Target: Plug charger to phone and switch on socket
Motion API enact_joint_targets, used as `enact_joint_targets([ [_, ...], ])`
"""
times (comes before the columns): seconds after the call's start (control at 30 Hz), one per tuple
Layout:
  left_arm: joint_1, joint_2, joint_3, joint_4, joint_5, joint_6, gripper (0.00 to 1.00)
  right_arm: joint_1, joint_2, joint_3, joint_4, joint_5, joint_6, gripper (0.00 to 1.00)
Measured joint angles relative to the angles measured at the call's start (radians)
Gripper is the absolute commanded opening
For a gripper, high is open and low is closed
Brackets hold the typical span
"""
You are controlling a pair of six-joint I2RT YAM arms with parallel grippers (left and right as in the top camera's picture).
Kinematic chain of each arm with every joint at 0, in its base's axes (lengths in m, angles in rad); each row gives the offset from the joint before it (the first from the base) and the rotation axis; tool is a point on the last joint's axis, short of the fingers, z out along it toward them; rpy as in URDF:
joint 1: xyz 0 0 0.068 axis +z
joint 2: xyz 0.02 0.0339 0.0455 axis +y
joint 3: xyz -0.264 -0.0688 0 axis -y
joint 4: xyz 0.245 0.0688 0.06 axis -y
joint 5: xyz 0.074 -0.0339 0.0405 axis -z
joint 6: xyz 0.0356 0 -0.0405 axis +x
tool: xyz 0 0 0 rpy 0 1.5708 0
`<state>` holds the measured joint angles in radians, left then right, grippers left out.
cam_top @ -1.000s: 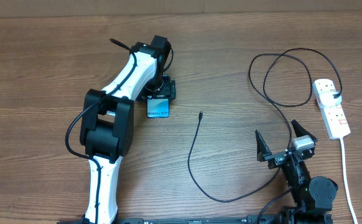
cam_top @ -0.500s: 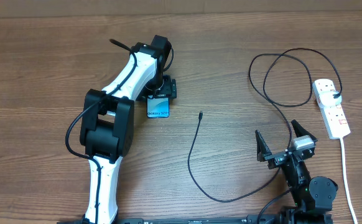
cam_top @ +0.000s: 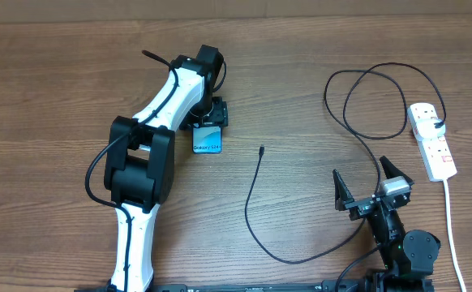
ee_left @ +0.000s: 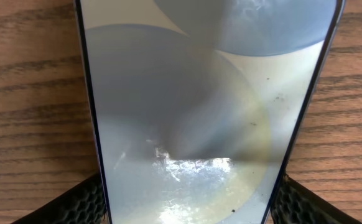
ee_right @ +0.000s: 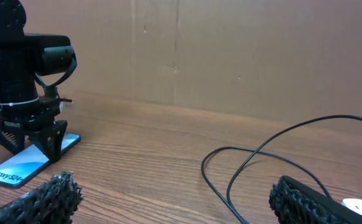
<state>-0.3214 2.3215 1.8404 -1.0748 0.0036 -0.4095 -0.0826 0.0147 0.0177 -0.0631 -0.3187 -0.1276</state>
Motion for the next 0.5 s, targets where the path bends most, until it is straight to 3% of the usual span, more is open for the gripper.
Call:
enact_joint_targets([
  [0.33, 0.001, 0.000, 0.000, 0.001, 0.008, 0.010, 0.70, 0.000, 0.000, 0.000, 0.000, 0.000, 0.000, 1.00],
  [0.5, 0.026, -0.005, 0.001, 0.002, 0.083, 0.047, 0.69, 0.000, 0.000, 0.000, 0.000, 0.000, 0.000, 1.00],
])
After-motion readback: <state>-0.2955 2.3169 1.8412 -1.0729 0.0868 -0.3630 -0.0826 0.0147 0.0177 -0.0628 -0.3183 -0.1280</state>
